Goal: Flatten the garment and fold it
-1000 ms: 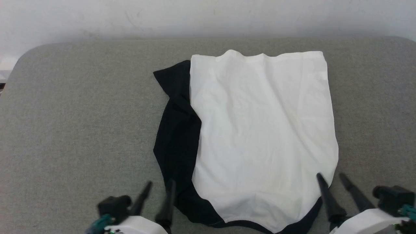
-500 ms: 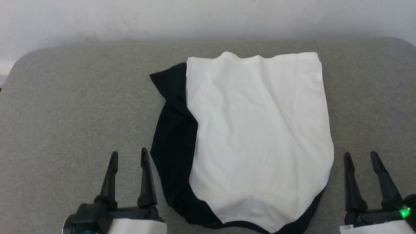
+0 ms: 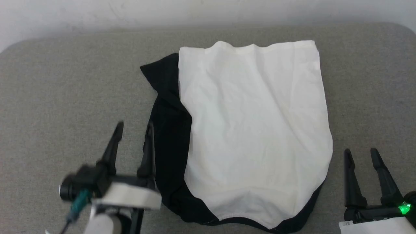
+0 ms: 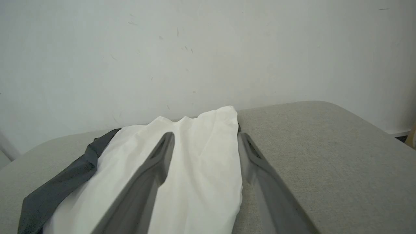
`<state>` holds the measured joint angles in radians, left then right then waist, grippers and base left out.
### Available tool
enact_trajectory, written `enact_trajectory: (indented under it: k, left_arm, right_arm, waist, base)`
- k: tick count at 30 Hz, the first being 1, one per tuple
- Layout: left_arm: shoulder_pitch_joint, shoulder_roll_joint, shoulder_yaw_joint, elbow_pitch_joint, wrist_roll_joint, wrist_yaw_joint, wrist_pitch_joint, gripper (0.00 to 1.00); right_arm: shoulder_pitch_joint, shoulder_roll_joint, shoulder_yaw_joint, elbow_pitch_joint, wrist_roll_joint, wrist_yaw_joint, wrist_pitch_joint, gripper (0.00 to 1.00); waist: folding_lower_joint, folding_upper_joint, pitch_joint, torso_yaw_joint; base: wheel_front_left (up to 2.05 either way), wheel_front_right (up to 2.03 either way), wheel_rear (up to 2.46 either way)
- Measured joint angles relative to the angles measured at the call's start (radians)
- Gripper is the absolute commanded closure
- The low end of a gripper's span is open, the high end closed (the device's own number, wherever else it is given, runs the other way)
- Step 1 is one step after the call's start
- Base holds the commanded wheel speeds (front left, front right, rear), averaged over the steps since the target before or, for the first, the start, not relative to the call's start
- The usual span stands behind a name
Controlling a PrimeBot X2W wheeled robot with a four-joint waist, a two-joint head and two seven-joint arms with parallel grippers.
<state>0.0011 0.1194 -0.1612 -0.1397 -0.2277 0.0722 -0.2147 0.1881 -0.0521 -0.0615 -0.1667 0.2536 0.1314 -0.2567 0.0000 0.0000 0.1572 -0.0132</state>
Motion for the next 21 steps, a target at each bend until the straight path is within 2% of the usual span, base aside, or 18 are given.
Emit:
enact_trajectory:
  k: [4,10,16,21]
  left_arm:
    - [-0.195,0.044,0.000,0.039,-0.036,-0.060,0.138,0.00]
    - [-0.490,0.098,0.019,0.128,-0.111,-0.122,0.355,0.00]
    - [-0.738,0.166,0.036,0.270,-0.208,-0.163,0.546,0.00]
    - [-0.864,0.215,0.018,0.360,-0.259,-0.182,0.692,0.00]
  right_arm:
    - [-0.013,0.000,-0.001,-0.014,0.003,0.000,0.000,0.00]
    - [-0.062,0.000,0.002,-0.039,0.003,0.000,0.000,0.00]
    - [-0.119,0.000,0.019,-0.069,0.004,0.000,0.000,0.00]
    - [-0.157,0.000,0.026,-0.075,0.005,0.000,0.000,0.00]
  waist:
    - [0.0001,0.0000,0.042,0.001]
    - [0.0002,0.0000,0.121,0.003]
    - [0.0003,0.0000,0.214,-0.005]
    - [0.0003,0.0000,0.295,-0.021]
  base:
    - [0.00,0.00,0.00]
    - [0.00,0.00,0.00]
    - [0.00,0.00,0.00]
    - [0.00,0.00,0.00]
